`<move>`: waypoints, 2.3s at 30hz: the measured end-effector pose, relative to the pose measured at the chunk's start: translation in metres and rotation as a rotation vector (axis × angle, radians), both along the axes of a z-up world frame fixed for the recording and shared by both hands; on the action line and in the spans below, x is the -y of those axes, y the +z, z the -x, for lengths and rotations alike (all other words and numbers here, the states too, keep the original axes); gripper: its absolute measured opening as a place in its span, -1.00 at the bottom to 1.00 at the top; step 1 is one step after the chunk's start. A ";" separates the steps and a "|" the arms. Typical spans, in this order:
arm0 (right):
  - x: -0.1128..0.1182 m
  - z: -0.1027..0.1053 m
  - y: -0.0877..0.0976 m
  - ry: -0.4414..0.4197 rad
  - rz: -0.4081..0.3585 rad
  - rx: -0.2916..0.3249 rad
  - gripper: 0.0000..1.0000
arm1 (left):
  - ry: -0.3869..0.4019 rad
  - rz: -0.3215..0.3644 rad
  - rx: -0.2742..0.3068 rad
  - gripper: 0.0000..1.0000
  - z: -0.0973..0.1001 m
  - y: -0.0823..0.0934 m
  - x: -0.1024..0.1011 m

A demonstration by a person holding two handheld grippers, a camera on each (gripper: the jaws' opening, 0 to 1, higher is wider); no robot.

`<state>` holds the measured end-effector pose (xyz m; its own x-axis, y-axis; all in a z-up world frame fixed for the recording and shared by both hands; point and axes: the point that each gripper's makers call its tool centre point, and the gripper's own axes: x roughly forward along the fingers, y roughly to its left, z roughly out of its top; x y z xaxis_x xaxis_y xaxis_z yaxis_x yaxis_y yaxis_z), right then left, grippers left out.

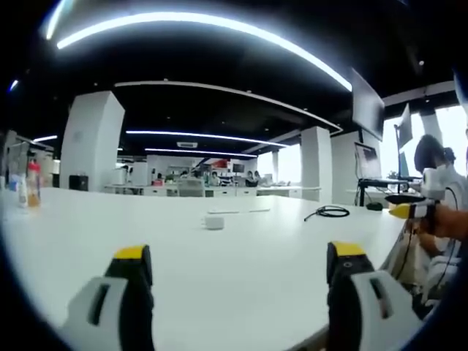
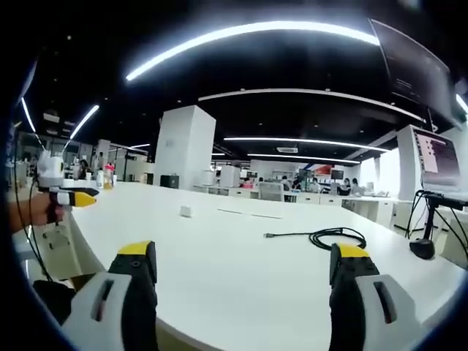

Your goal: Plug the desk Type‑C cable into the charger adapter.

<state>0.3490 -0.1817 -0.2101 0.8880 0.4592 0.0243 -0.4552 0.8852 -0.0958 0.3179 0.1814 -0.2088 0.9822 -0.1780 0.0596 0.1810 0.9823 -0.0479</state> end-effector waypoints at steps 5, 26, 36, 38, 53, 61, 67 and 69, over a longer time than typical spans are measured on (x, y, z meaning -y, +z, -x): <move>-0.001 0.000 -0.001 0.002 0.004 -0.003 1.00 | -0.003 -0.042 0.005 0.99 -0.009 0.001 -0.005; -0.002 -0.007 -0.008 0.005 0.003 -0.022 1.00 | -0.072 -0.155 -0.023 0.83 -0.060 0.011 -0.011; -0.004 -0.008 -0.010 0.012 0.008 -0.026 1.00 | -0.110 -0.215 -0.051 0.74 -0.091 0.009 -0.011; -0.004 -0.009 -0.009 0.017 0.010 -0.023 1.00 | -0.129 -0.216 -0.070 0.64 -0.097 0.007 -0.008; -0.004 -0.015 -0.012 0.021 0.017 -0.031 1.00 | -0.207 -0.295 -0.153 0.50 -0.143 -0.003 0.001; -0.007 -0.019 -0.016 0.034 0.021 -0.040 1.00 | -0.245 -0.345 -0.191 0.48 -0.169 -0.007 -0.001; -0.005 -0.024 -0.019 0.030 0.014 -0.048 1.00 | -0.259 -0.346 -0.211 0.46 -0.186 -0.010 0.000; -0.004 -0.026 -0.019 0.029 0.017 -0.047 1.00 | -0.269 -0.352 -0.219 0.45 -0.192 -0.011 0.001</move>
<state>0.3750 -0.1778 -0.2293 0.8743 0.4847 -0.0253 -0.4849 0.8701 -0.0881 0.5096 0.1805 -0.2199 0.8814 -0.3993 -0.2523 0.4531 0.8657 0.2129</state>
